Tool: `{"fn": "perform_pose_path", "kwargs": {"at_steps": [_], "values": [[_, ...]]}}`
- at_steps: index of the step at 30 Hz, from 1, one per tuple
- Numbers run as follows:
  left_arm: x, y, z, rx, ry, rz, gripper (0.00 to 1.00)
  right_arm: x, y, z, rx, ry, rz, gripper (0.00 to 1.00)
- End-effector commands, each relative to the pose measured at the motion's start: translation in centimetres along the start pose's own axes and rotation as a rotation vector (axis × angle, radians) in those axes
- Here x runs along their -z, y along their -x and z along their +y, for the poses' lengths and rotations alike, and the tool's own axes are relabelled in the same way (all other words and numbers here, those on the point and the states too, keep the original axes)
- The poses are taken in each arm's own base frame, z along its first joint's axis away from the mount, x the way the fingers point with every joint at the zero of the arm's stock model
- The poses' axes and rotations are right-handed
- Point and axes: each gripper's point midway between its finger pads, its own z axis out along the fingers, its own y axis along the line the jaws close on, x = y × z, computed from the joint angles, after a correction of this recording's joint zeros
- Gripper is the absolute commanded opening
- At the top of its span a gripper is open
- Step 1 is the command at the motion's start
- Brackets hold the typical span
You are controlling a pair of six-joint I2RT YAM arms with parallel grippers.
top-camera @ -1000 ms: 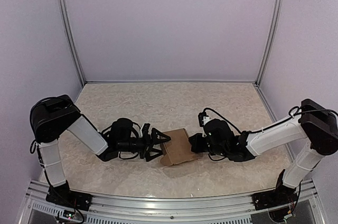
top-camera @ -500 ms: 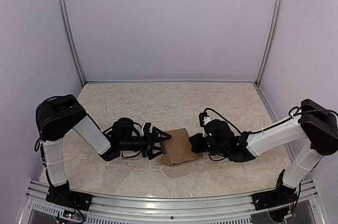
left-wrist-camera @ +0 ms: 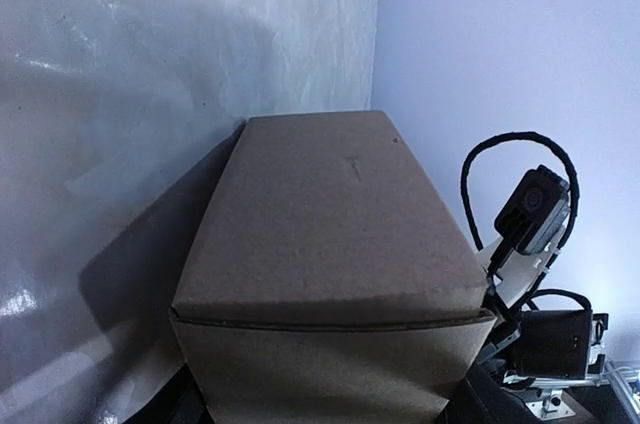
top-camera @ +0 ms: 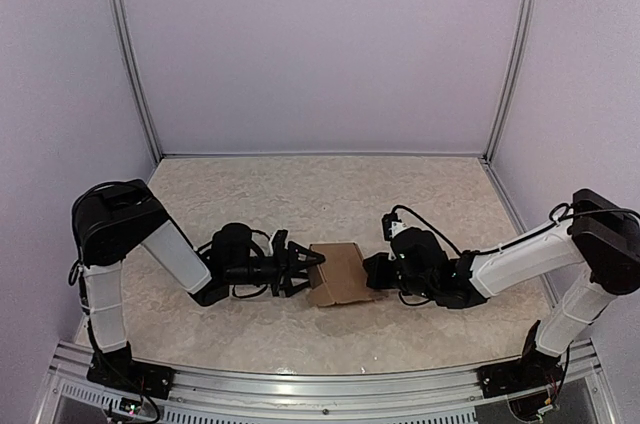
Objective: Fold the paper box
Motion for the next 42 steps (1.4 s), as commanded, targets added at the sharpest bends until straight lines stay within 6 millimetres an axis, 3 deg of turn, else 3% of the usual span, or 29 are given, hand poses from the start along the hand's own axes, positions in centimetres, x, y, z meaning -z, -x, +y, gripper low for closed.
{"fn": "perform_pose_path", "kwargs": {"at_steps": [1,4,13,20,26,35,38,42], "values": [[-0.3,0.0,-1.4,-0.019,-0.063,0.009,0.53,0.5,-1.7,-2.0,0.042,-0.060,0.067,0.00],[-0.1,0.1,-1.8,-0.016,-0.083,0.007,0.51,1.1,-0.4,-1.0,0.078,-0.031,0.046,0.08],[1.4,-0.2,-2.8,-0.015,-0.114,0.046,0.45,5.0,4.1,3.8,0.310,0.141,-0.031,0.46],[3.5,-1.4,-4.8,-0.027,-0.183,0.126,0.38,8.9,6.0,7.0,0.564,0.286,-0.072,0.77],[5.4,-3.1,-6.9,-0.037,-0.255,0.210,0.24,12.3,6.3,10.0,0.770,0.466,-0.106,0.99],[9.2,-5.5,-11.3,-0.097,-0.368,0.329,0.09,17.4,4.8,13.6,1.209,0.621,-0.284,1.00],[10.5,-6.1,-12.6,-0.103,-0.405,0.363,0.04,18.1,3.8,14.6,1.390,0.598,-0.345,1.00],[11.2,-6.7,-12.6,-0.078,-0.398,0.407,0.00,18.3,4.0,15.1,1.571,0.481,-0.455,1.00]]}}
